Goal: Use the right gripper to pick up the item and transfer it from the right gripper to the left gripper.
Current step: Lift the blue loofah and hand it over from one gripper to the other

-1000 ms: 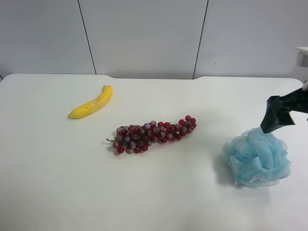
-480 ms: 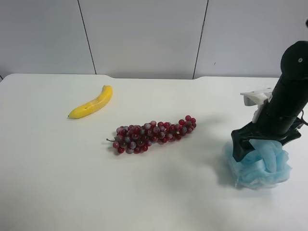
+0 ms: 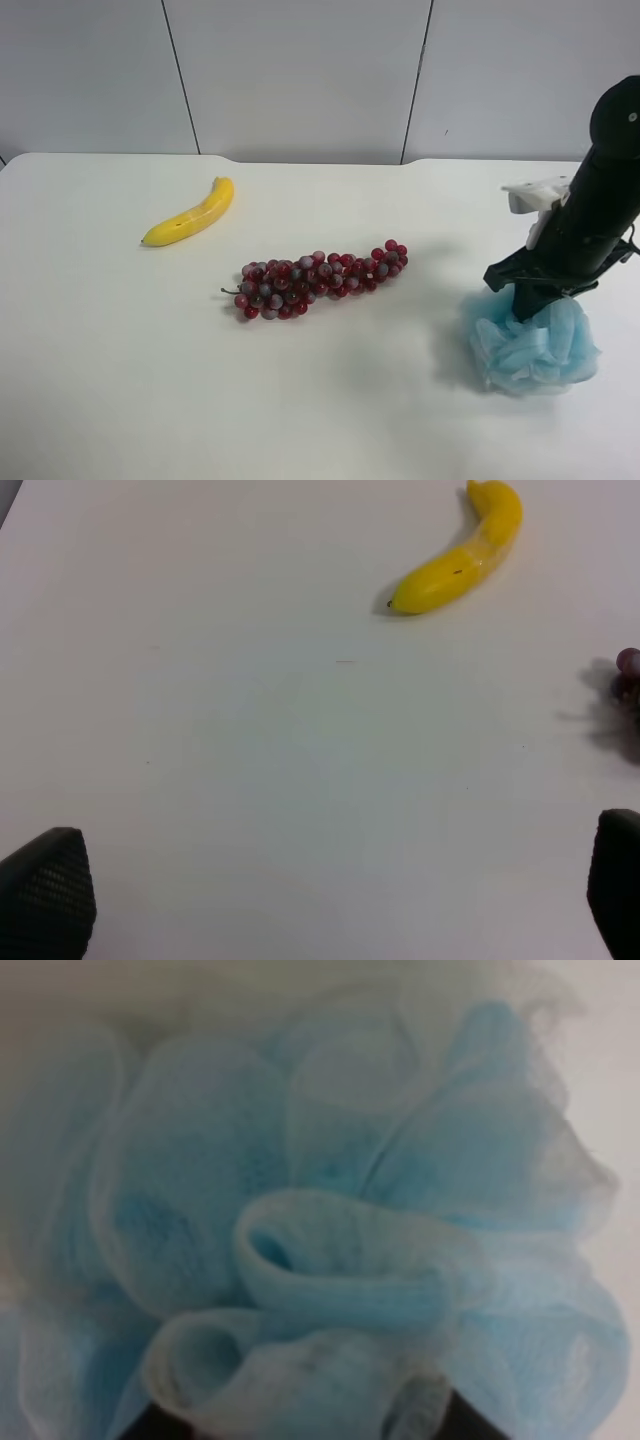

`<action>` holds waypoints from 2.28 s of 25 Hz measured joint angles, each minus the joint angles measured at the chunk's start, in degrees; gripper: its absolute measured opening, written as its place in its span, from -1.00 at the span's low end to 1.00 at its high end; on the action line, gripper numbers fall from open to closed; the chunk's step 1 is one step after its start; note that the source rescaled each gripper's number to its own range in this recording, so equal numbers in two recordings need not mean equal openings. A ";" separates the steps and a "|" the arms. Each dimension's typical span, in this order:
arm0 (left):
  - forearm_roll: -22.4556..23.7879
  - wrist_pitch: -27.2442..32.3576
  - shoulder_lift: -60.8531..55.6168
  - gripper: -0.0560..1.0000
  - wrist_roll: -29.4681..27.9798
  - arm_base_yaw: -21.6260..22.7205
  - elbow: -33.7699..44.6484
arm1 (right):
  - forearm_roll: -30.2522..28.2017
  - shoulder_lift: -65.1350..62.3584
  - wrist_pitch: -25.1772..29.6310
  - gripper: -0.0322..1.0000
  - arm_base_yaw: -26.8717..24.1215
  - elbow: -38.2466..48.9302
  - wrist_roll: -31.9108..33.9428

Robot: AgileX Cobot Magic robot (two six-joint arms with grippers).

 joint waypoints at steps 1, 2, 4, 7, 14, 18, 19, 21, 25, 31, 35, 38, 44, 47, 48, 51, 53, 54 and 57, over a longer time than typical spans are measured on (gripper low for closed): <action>-0.07 0.00 0.00 1.00 0.29 0.00 0.00 | 0.64 -1.93 0.31 -0.70 0.00 0.00 -0.13; -0.29 0.00 0.00 1.00 0.72 0.00 0.00 | 1.08 -4.15 0.62 -0.71 0.00 0.00 -0.19; -0.83 0.00 0.28 1.00 1.35 0.00 0.00 | 2.44 -8.53 1.61 -0.75 0.00 0.00 -1.11; -1.08 -0.04 2.17 1.00 2.30 0.00 0.00 | 6.55 -15.18 3.18 -0.82 0.00 0.00 -3.47; -1.08 -0.04 4.95 1.00 2.62 0.00 0.00 | 20.72 -25.17 7.86 -0.87 0.24 -3.16 -13.32; -1.56 -0.04 4.95 1.00 2.84 0.00 0.00 | 21.55 -25.48 8.32 -0.87 4.36 -8.67 -15.33; -1.97 -0.04 4.95 1.00 2.89 0.00 0.00 | 21.69 -25.35 8.32 -0.87 5.96 -9.75 -15.54; -3.02 -0.04 4.95 1.00 4.00 -0.91 0.00 | 22.01 -24.68 8.26 -0.87 8.93 -11.95 -15.54; -5.07 0.04 6.36 1.00 7.60 -4.52 0.00 | 22.01 -22.05 6.98 -0.90 15.28 -14.13 -15.54; -5.54 -2.31 12.09 1.00 12.55 -11.32 -2.32 | 22.06 -17.74 3.46 -0.90 24.61 -14.41 -15.54; -5.99 -3.19 17.00 1.00 14.97 -16.91 -3.95 | 23.98 -14.67 -0.53 -0.90 31.30 -15.04 -15.54; -7.08 -4.27 20.43 1.00 17.91 -21.87 -5.21 | 27.04 -11.86 -1.52 -0.90 34.08 -17.50 -15.56; -7.68 -8.71 27.99 1.00 21.09 -31.45 -7.46 | 33.79 -7.62 -1.77 -0.90 34.24 -23.24 -18.16; -7.68 -10.48 30.64 1.00 21.71 -34.14 -7.46 | 38.78 -6.82 -1.78 -0.91 34.24 -23.99 -20.47; -7.68 -11.49 32.16 1.00 22.13 -35.56 -7.46 | 40.50 -6.64 -1.78 -0.91 34.24 -23.99 -21.26; -7.63 -15.98 38.18 1.00 23.39 -40.69 -7.46 | 44.70 -6.15 -1.78 -0.91 34.24 -23.99 -23.41; -7.63 -18.53 41.26 1.00 23.78 -43.24 -7.46 | 46.80 -5.68 -1.89 -0.91 34.34 -23.99 -24.96; -7.63 -19.91 42.92 1.00 23.88 -44.15 -7.46 | 47.68 -5.55 -1.89 -0.91 34.51 -23.99 -25.39; -7.63 -23.33 47.41 1.00 24.13 -46.62 -8.88 | 48.92 -4.60 -1.89 -0.92 34.70 -23.99 -25.60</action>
